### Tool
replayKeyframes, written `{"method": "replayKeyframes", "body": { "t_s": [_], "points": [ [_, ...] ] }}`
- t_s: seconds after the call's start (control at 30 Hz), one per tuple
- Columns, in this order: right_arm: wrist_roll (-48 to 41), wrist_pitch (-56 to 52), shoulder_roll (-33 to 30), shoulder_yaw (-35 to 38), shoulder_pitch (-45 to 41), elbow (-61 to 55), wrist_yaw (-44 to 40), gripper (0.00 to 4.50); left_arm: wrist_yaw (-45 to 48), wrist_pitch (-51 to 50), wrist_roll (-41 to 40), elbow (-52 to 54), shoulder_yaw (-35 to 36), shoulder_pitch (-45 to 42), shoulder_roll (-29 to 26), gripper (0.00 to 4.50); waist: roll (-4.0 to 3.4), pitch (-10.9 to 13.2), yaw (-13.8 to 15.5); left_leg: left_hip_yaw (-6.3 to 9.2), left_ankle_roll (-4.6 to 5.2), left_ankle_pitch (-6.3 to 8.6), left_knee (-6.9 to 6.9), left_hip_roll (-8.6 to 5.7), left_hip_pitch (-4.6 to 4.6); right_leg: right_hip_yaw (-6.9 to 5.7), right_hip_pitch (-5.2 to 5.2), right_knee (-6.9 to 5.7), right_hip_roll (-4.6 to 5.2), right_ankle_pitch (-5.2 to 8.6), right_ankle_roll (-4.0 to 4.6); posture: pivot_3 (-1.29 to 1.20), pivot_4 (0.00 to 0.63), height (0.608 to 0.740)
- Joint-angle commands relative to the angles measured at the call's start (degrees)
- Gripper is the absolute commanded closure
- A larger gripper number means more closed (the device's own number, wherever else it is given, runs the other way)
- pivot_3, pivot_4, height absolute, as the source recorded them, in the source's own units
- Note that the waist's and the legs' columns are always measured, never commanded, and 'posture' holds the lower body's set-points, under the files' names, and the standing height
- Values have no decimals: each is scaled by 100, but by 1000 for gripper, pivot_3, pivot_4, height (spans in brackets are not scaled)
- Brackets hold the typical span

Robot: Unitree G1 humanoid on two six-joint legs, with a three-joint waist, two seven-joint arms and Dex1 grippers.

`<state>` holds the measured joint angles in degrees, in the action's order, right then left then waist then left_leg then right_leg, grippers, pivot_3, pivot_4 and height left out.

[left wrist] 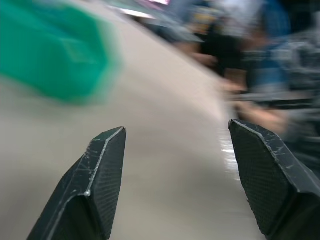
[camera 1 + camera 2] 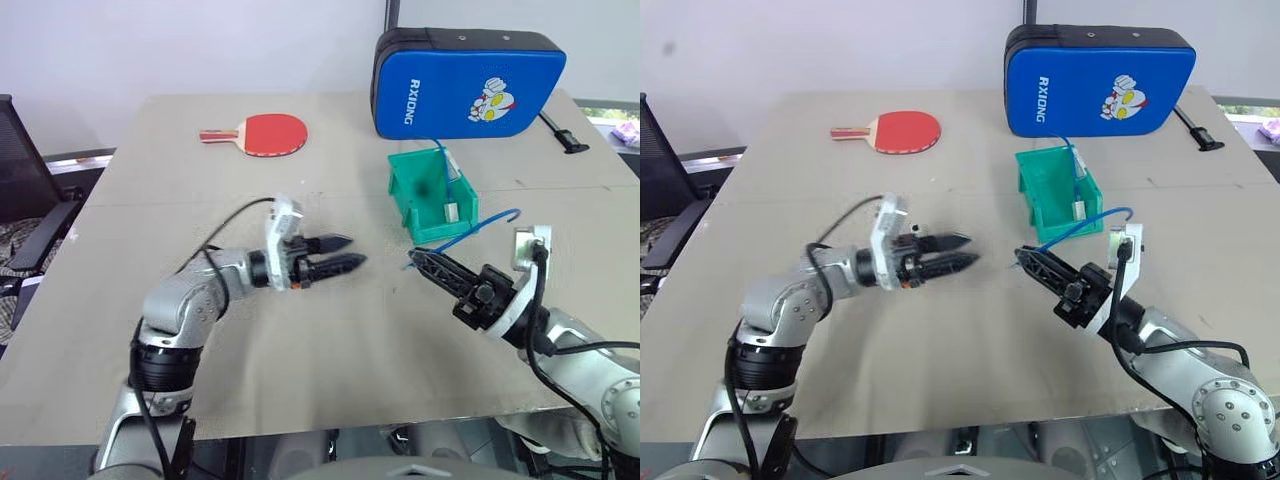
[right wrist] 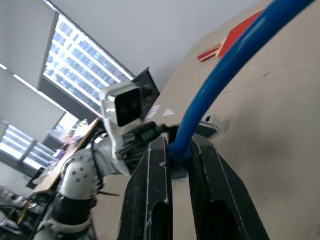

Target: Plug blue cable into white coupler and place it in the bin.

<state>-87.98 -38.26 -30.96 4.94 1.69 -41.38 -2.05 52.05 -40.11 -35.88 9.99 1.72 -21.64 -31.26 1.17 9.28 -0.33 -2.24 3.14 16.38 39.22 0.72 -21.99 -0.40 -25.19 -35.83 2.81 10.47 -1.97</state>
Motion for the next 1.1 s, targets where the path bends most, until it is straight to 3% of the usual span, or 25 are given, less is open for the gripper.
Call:
{"method": "replayKeyframes", "body": {
  "t_s": [0.03, 0.33, 0.57, 0.63, 0.8, 0.97, 1.1],
  "points": [
    [168, 116, 0, 84, 2, 2, -193, 4500, -301, 1013, 733, -225, 299, 77, -229, 1381, 0, 0, 14, 0, 0, 0, 0, 0, 0, 0, 0, 1, 0, 0, 0, 0, 150, 731],
    [681, 54, 144, -185, -217, 265, -445, 4500, 383, 2598, 1861, -2085, -152, -336, -623, 1381, 2, 1, 120, -16, 0, 0, 0, -2, -10, 1, -11, 5, 9, -10, 14, 0, 150, 731],
    [878, 84, 253, -186, -137, 160, -423, 4500, 488, 3463, 2523, -3574, -570, -1140, -289, 1381, 5, 1, 117, -12, 2, 1, 2, -5, -23, -7, -14, 10, 13, -17, 8, 0, 150, 731],
    [965, 94, 278, -206, -40, 41, -367, 4500, 676, 3649, 2635, -3948, -698, -1307, -190, 1886, 7, 1, 113, -12, 4, 2, 2, -6, -26, -7, -15, 12, 13, -24, -3, 0, 150, 731],
    [1323, 124, 249, -218, 78, -160, -371, 4500, 1129, 3975, 2810, -4495, -884, -1495, -121, 3954, 8, -1, 100, -9, 6, 3, 7, -6, -51, -10, -40, 5, 11, -26, -7, 0, 150, 731],
    [2083, 200, 86, -275, -144, -268, -690, 4500, 2028, 3795, 2391, -3940, -953, -1358, -28, 3933, 9, -2, 94, -10, 6, 3, 11, -6, -51, -10, -39, 4, 11, -26, -7, 0, 150, 731],
    [2918, -22, -138, -791, -1103, 11, -1035, 4500, 2398, 3175, 2146, -2826, -1271, -1211, 217, 3933, 8, 0, 93, -11, 6, 3, 21, -6, -56, -8, -41, 3, 10, -26, -7, 0, 150, 731]
  ]
}}
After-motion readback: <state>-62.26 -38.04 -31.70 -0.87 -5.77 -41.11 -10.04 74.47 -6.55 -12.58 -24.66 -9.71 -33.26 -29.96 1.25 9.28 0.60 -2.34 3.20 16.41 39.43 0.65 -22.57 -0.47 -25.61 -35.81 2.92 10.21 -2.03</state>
